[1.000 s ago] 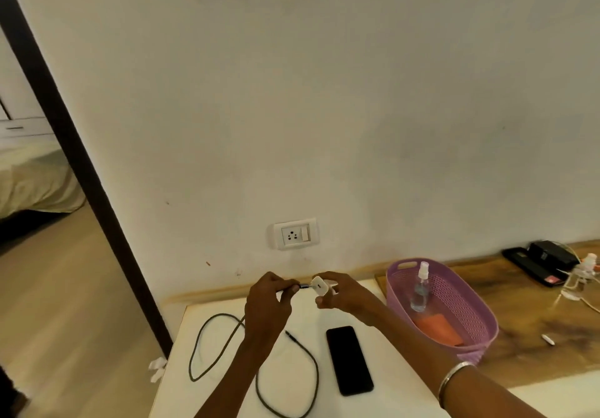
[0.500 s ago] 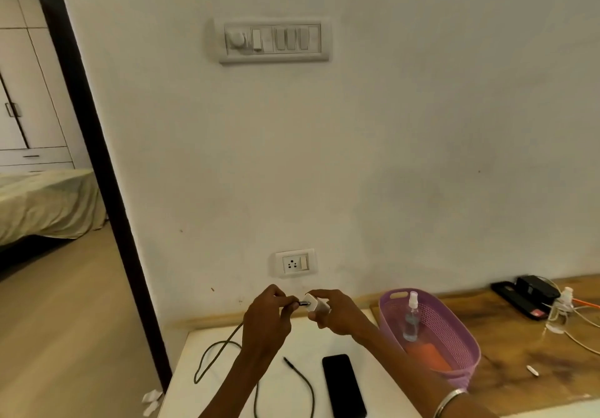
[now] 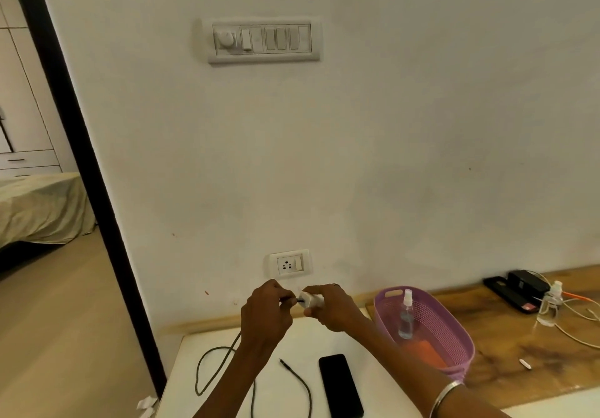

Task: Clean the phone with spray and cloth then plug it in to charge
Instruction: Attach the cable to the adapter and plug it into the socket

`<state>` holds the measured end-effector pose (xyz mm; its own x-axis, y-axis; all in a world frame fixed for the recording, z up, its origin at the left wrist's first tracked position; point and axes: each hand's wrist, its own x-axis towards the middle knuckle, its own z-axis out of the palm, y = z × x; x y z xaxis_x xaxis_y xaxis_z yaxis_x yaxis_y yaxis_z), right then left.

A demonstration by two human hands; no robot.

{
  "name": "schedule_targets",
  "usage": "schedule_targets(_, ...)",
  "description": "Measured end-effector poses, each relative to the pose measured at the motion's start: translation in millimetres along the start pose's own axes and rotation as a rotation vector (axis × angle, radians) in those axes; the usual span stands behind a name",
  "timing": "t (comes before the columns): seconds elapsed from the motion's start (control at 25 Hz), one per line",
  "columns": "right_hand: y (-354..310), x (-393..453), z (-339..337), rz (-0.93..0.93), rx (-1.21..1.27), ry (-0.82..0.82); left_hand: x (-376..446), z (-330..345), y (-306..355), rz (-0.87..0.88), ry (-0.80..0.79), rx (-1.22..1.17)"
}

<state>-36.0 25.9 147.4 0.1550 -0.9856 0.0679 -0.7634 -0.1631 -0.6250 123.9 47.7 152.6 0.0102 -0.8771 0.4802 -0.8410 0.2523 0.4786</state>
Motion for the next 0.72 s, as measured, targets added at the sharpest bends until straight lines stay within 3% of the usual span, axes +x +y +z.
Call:
schedule_targets(0.44,-4.4,2.5,22.5,0.046,-0.069,0.044,1.5,4.5,-2.3,-0.066,-0.007,-0.030)
schedule_targets(0.72,-0.8,13.4,35.4,-0.045,-0.185,0.063,7.1,3.0,-15.6,-0.081,-0.048,0.027)
